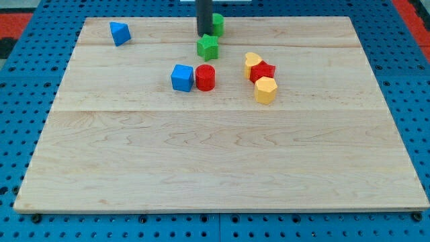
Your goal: Push the blue cube below the red circle
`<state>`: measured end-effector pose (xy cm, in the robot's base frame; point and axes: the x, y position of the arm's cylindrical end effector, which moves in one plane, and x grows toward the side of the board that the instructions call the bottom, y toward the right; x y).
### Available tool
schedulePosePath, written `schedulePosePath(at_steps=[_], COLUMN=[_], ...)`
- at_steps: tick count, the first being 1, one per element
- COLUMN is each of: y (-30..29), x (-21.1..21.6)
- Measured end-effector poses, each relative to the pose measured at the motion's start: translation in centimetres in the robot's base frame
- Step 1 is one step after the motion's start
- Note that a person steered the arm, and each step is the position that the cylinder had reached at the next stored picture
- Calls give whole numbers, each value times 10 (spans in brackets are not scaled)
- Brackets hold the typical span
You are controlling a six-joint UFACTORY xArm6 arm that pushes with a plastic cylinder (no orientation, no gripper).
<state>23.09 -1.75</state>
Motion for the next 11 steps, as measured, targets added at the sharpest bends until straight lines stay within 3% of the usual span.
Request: schedulePosePath(at_steps=[5, 6, 8, 9, 11], y=[-45, -54, -38, -31, 11], x=[0, 31, 159, 203, 111])
